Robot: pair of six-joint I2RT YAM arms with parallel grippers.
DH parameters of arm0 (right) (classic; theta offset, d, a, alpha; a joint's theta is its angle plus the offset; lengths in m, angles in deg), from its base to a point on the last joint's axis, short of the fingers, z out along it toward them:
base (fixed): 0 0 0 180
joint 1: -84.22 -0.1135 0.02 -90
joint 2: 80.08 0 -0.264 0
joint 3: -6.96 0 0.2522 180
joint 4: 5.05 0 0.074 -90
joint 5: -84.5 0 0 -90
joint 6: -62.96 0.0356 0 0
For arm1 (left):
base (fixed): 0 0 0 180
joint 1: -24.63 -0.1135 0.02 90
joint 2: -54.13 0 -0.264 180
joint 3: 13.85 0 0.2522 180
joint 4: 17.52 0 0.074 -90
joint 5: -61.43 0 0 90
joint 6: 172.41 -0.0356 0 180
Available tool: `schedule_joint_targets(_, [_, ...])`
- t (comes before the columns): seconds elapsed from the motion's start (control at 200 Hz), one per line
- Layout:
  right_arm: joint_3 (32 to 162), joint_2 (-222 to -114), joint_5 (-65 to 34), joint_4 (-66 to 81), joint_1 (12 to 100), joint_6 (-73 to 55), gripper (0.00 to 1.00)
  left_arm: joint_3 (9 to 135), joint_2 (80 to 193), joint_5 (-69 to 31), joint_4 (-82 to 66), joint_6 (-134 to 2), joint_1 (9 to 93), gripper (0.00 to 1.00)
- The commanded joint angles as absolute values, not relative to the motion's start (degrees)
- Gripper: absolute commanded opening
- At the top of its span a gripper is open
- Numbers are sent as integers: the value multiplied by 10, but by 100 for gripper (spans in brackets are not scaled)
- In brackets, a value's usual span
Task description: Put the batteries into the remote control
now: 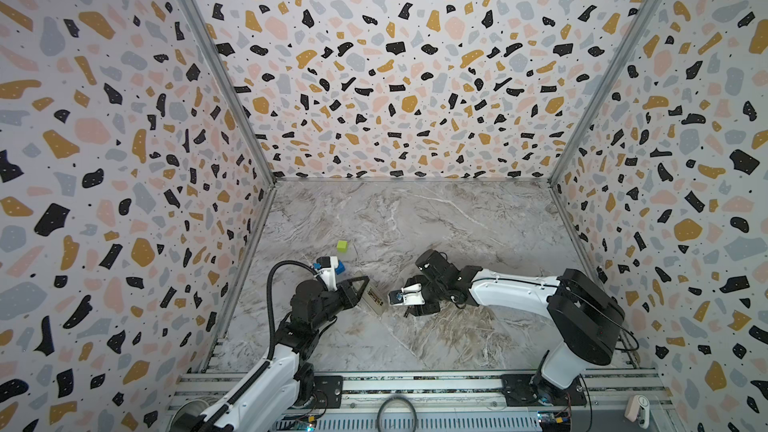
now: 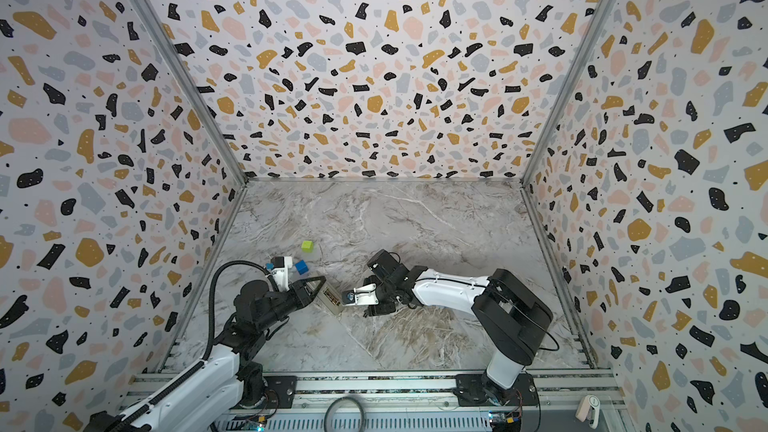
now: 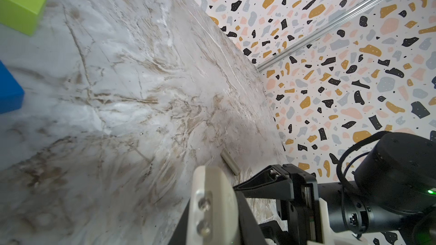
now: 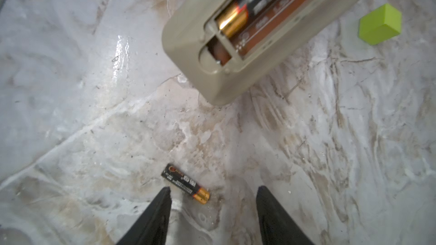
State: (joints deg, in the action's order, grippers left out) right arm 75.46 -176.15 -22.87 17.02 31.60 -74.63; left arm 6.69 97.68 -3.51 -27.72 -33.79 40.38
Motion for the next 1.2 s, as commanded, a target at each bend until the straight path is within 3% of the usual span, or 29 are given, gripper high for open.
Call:
schedule_joint_targets(0.0, [782,-1770,-233,225,318,-773,59,67,968,-34,-287,-349,396,0])
schedule_joint_targets(0.436, [827,-1831,-235,271,314,-788,48,63,961,-31,-288,-350,379,0])
schedule_joint_targets(0.861, [860,-1869,-223,316,311,-796,30,63,957,-35,-273,-359,372,0])
schedule_joint_targets(1.196, [870,-1882,-222,331,303,-795,27,66,955,-45,-263,-365,370,0])
